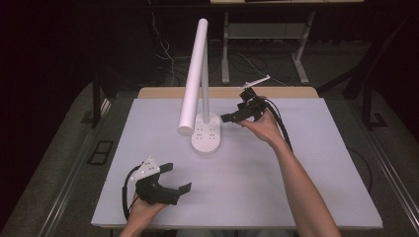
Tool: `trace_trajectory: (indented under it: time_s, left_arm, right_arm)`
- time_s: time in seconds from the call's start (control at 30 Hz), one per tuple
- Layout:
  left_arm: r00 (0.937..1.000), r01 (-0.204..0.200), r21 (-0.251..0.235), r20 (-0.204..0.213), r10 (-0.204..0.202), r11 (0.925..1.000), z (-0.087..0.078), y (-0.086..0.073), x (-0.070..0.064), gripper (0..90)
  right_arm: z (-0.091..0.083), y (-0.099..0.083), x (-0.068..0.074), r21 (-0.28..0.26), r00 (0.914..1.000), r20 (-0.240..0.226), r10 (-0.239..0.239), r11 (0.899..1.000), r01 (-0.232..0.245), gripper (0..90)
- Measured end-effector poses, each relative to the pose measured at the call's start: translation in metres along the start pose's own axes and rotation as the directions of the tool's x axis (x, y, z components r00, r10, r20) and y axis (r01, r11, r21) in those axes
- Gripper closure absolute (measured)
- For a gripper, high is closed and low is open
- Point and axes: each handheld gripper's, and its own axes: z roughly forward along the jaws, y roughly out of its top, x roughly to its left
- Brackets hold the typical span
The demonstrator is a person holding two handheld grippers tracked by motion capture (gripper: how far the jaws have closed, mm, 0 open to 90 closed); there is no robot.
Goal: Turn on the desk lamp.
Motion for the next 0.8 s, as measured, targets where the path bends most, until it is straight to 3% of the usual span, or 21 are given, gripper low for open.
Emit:
trace_trajectory:
  time_s: [0.23,0.5,0.53,0.63,0.67,0.8]
  left_arm:
    - [1.0000,-0.001,0.000,0.008,0.001,1.0000,0.000,0.000,0.001,0.0]
    - [1.0000,0.000,0.001,0.008,0.000,1.0000,0.000,0.000,0.002,0.0]
    - [1.0000,0.001,-0.001,0.008,-0.001,1.0000,0.000,0.000,0.002,0.0]
    - [1.0000,0.000,0.001,0.008,0.000,1.0000,0.000,0.000,0.002,0.0]
    - [1.0000,0.000,0.001,0.009,0.000,1.0000,0.000,0.000,0.002,0.0]
    - [0.9999,0.005,-0.002,0.010,-0.005,1.0000,0.000,0.000,0.002,0.0]
  right_arm:
    - [0.019,0.002,-0.006,-0.010,0.9997,-0.018,0.018,1.000,-0.018,0.8]
    - [0.033,0.003,-0.002,-0.016,0.9984,-0.037,0.043,0.999,-0.043,0.8]
    - [0.036,0.002,-0.003,-0.020,0.9982,-0.050,0.033,0.999,-0.034,8.4]
    - [0.039,0.002,-0.003,-0.025,0.9980,-0.052,0.035,0.999,-0.036,9.3]
    - [0.040,0.001,-0.004,-0.024,0.9979,-0.054,0.036,0.999,-0.037,14.7]
    - [0.044,0.001,-0.008,-0.032,0.9972,-0.063,0.039,0.999,-0.041,22.3]
